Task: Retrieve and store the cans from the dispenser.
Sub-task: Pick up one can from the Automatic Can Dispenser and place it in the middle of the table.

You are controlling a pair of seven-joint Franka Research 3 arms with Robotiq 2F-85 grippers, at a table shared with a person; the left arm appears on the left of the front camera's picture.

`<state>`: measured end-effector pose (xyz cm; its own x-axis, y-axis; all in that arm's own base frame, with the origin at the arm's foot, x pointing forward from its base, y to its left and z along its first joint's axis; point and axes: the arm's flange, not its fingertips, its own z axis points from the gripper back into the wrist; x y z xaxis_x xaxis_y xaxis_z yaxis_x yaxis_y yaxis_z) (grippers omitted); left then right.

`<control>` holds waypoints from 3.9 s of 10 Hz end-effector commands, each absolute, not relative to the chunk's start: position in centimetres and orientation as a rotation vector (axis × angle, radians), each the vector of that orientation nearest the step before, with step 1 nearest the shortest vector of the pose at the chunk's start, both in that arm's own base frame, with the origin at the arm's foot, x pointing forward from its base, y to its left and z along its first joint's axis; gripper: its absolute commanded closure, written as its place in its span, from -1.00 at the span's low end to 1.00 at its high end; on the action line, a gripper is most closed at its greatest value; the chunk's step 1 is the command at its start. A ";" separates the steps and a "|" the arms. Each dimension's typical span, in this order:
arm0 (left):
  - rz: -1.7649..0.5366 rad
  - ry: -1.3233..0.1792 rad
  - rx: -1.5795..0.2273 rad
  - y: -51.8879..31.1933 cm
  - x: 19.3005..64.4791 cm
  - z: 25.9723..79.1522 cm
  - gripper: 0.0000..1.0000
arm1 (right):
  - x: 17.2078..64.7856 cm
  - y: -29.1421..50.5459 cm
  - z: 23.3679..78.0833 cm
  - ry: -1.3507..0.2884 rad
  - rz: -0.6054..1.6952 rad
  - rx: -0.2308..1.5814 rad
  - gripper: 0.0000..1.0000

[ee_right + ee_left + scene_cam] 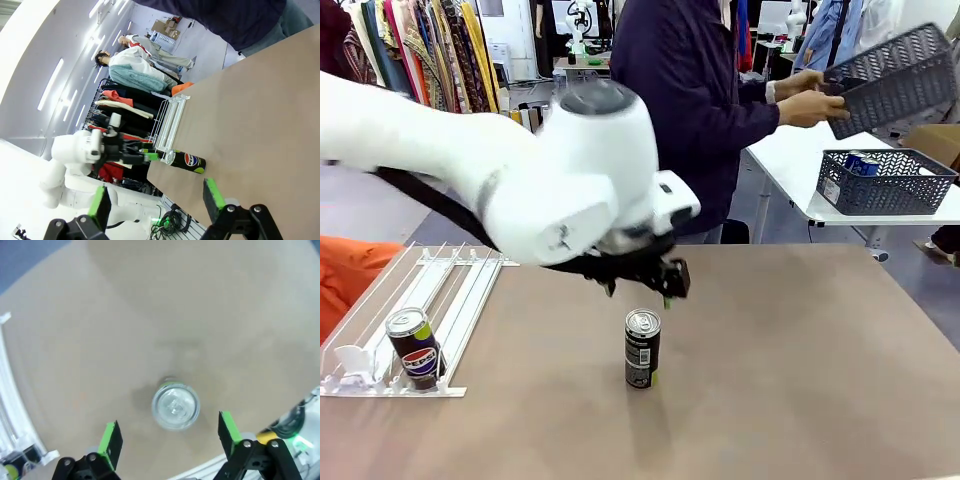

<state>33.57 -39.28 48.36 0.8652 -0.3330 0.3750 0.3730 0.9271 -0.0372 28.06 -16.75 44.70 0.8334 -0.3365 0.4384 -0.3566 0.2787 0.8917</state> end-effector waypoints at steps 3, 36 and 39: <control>-0.268 -0.336 -0.242 -21.0 32.1 55.8 -1.00 | 28.4 -16.7 45.1 -0.656 0.010 1.334 -1.00; -0.051 -0.157 -0.125 -4.8 32.4 53.9 -1.00 | 28.4 -16.7 45.1 -0.656 0.010 1.334 -1.00; 0.035 -0.191 -0.059 -6.2 33.6 51.5 -1.00 | 28.4 -16.7 45.1 -0.656 0.010 1.334 -1.00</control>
